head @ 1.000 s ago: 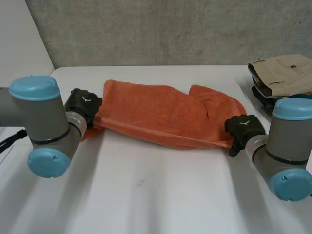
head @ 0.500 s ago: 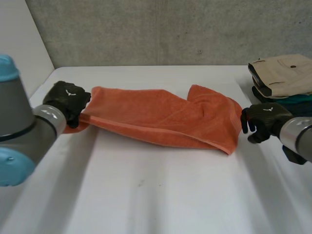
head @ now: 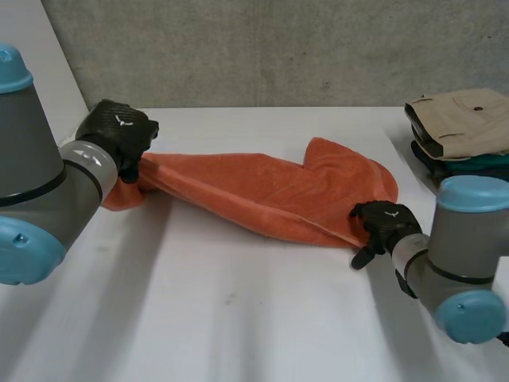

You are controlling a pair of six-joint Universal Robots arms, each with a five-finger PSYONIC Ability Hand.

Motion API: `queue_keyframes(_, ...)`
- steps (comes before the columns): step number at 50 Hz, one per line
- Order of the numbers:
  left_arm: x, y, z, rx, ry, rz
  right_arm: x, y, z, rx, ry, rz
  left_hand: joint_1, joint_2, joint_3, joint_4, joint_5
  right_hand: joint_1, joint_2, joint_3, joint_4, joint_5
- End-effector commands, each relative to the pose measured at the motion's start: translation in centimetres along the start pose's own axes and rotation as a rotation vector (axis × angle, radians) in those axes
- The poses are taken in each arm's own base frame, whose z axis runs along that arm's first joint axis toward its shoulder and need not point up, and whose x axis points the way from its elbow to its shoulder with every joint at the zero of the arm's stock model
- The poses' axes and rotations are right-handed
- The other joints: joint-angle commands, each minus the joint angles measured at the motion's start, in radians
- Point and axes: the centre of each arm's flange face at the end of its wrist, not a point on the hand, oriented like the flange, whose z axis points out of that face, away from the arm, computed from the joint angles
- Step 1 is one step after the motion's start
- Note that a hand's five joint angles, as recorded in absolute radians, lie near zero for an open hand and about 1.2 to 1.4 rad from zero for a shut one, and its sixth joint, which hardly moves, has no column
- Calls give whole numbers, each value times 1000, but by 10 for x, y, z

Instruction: Fold the laundry.

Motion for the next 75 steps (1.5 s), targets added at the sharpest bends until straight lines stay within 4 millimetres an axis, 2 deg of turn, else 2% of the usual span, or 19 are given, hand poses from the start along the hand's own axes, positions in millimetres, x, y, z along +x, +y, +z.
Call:
queue_keyframes(1, -7, -2, -2, -6, -7, -19, 13, -7, 15, 90, 129, -12, 229, 201, 206, 201, 242, 350, 353, 350, 355, 339)
queue_keyframes(7, -11, 3, -4, -26, -9, -34, 27, -19, 15, 141, 161, 3, 229, 201, 206, 201, 242, 521, 523, 520, 525, 509)
queue_keyframes(11, -12, 7, -4, -34, -1, -47, 32, -20, 18, 135, 134, 9, 229, 201, 206, 201, 242, 949, 952, 949, 954, 938)
queue_keyframes(16, -10, 17, -5, -72, 9, -56, 39, -30, 18, 138, 74, -14, 229, 201, 206, 201, 242, 950, 953, 950, 954, 939)
queue_keyframes(19, -9, 26, -8, -109, 25, -49, 44, -48, 5, 111, 19, -76, 229, 201, 206, 201, 242, 950, 953, 950, 954, 939)
queue_keyframes(24, -8, 39, -18, -164, 80, -3, 47, -75, -47, -81, -99, -360, 229, 201, 206, 201, 242, 950, 953, 950, 954, 939)
queue_keyframes(28, 1, 54, -26, -229, 177, 89, 51, -77, -85, -290, -200, -566, 229, 201, 206, 201, 242, 950, 953, 950, 954, 939)
queue_keyframes(32, 14, 67, -27, -264, 268, 165, 48, -72, -105, -434, -307, -712, 229, 201, 206, 201, 242, 950, 953, 950, 954, 939)
queue_keyframes(36, 29, 87, -6, -303, 308, 197, 46, -61, -89, -464, -294, -756, 229, 201, 206, 201, 242, 950, 953, 950, 954, 939)
queue_keyframes(42, 33, 96, 38, -300, 245, 210, 38, -63, -53, -381, -207, -820, 229, 201, 206, 201, 242, 950, 953, 950, 954, 939)
queue_keyframes(46, 5, 65, 71, -178, 80, 191, 37, -97, -23, -159, -54, -793, 229, 201, 206, 201, 242, 950, 953, 950, 954, 939)
queue_keyframes(47, -12, 43, 80, -91, -7, 168, 38, -121, -14, -22, 30, -759, 229, 201, 206, 201, 242, 950, 953, 950, 954, 939)
queue_keyframes(50, -44, 0, 86, 78, -148, 117, 40, -162, -7, 195, 146, -699, 229, 201, 206, 201, 242, 950, 953, 950, 954, 939)
queue_keyframes(51, -69, -32, 84, 214, -255, 75, 42, -191, -6, 360, 222, -651, 229, 201, 206, 201, 242, 950, 953, 950, 954, 939)
queue_keyframes(54, -113, -83, 72, 462, -447, -7, 44, -242, -16, 683, 334, -565, 229, 201, 206, 201, 242, 950, 953, 950, 954, 939)
queue_keyframes(59, -153, -127, 48, 697, -635, -59, 44, -299, -48, 1086, 442, -525, 229, 201, 206, 201, 242, 950, 953, 950, 954, 939)
queue_keyframes(63, -160, -128, 41, 680, -659, -35, 41, -302, -51, 1105, 419, -541, 229, 201, 206, 201, 242, 950, 953, 950, 954, 939)
queue_keyframes(68, -155, -103, 45, 563, -614, -27, 36, -284, -42, 996, 346, -552, 229, 201, 206, 201, 242, 950, 953, 950, 954, 939)
queue_keyframes(75, -113, -36, 58, 326, -445, -22, 34, -222, -19, 731, 225, -535, 229, 201, 206, 201, 242, 950, 953, 950, 954, 939)
